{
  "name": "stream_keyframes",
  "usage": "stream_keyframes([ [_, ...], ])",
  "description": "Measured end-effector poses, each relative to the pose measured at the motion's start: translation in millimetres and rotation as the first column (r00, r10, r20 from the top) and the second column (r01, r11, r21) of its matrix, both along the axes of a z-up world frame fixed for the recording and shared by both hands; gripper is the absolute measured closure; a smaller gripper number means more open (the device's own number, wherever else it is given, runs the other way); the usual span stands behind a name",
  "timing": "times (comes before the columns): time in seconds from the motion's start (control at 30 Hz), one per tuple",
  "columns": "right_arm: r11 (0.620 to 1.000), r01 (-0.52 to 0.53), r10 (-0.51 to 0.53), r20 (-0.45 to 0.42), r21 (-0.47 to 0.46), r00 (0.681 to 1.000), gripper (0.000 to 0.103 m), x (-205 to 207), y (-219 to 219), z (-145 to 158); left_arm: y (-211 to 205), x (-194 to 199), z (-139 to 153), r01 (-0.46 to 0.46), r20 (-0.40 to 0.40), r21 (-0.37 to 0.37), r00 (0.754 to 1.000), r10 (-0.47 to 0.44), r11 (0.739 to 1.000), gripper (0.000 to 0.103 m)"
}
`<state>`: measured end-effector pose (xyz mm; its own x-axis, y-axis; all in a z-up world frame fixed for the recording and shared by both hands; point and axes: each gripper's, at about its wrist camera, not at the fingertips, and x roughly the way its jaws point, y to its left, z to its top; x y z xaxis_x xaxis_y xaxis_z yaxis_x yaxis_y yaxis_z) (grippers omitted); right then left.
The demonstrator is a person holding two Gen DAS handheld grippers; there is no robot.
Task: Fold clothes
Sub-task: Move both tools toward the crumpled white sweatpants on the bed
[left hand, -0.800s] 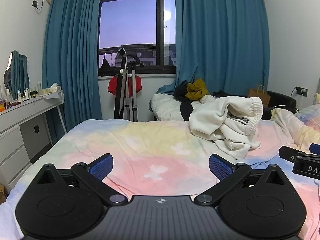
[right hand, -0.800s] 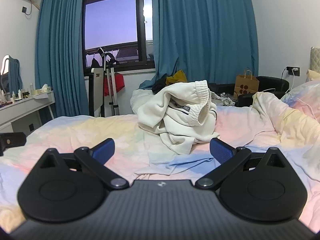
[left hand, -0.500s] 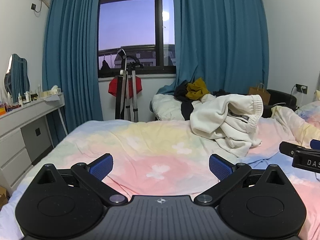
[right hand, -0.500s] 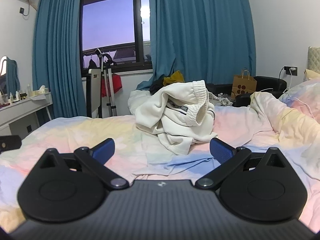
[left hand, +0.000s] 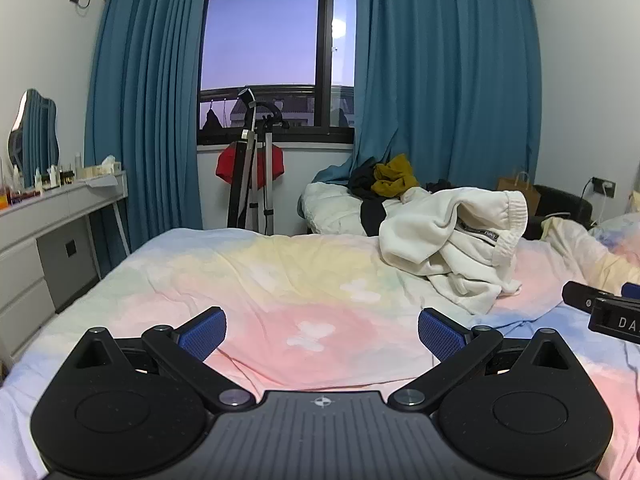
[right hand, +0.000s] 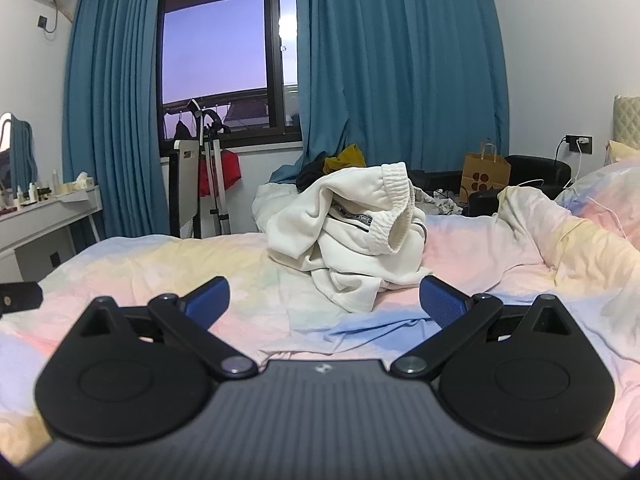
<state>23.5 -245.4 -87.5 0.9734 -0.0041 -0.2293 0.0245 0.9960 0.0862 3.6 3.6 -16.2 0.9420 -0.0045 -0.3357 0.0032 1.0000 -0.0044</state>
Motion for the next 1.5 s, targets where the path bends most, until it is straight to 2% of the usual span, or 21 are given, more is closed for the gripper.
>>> stream_keyframes([
  [0.33,0.999,-0.021,0.021,-0.010,0.040,1.000,0.000,1.2,-5.5,-0.5,2.0,-0.8,-0.1,0.001,0.006,0.004,1.000,-0.001,1.000,0.000],
  [0.5,0.998,0.006,-0.007,0.019,0.056,1.000,0.000,3.2,-10.0,4.2,0.7,3.6,1.0,-0.013,0.014,0.025,1.000,0.013,1.000,0.000],
  [0.63,0.998,0.050,-0.052,0.043,0.027,0.998,0.000,21.4,-12.1,31.4,-5.6,18.0,9.0,-0.009,0.013,0.036,1.000,0.009,0.999,0.000],
  [0.73,0.999,0.048,-0.049,0.071,0.013,0.996,0.000,37.7,-18.7,55.3,-21.2,31.0,13.9,0.017,0.025,0.100,1.000,-0.019,0.995,0.000],
  [0.8,0.998,0.058,-0.060,0.070,0.026,0.996,0.000,50.2,-26.2,65.0,-26.9,41.5,14.8,0.028,0.011,0.089,1.000,-0.029,0.996,0.000],
  [0.87,0.998,0.068,-0.069,0.094,0.018,0.993,0.000,52.3,-30.8,61.1,-30.5,52.2,15.2,0.031,-0.004,0.060,1.000,-0.030,0.998,0.001],
  [0.93,0.996,0.090,-0.091,0.090,0.016,0.992,0.000,48.8,-36.5,43.2,-35.3,60.0,14.3,0.035,-0.006,0.051,0.999,-0.035,0.998,0.001],
  [1.07,0.993,0.062,-0.059,-0.033,0.101,0.998,0.000,49.2,-49.0,12.8,-54.8,79.7,10.2,0.071,-0.012,0.085,0.997,-0.070,0.994,0.001],
  [1.17,0.996,0.079,-0.079,-0.015,0.048,0.997,0.000,48.1,-45.5,20.7,-71.2,99.6,8.1,0.093,-0.023,0.105,0.996,-0.091,0.990,0.001],
  [1.27,0.995,0.086,-0.087,0.037,0.045,0.995,0.000,40.4,-47.8,24.8,-87.9,123.5,5.5,0.108,-0.032,0.114,0.994,-0.105,0.988,0.001],
  [1.5,0.983,0.177,-0.180,0.059,0.056,0.982,0.000,41.2,-61.8,22.5,-145.8,193.5,0.8,0.193,-0.074,0.190,0.981,-0.182,0.963,0.000],
])
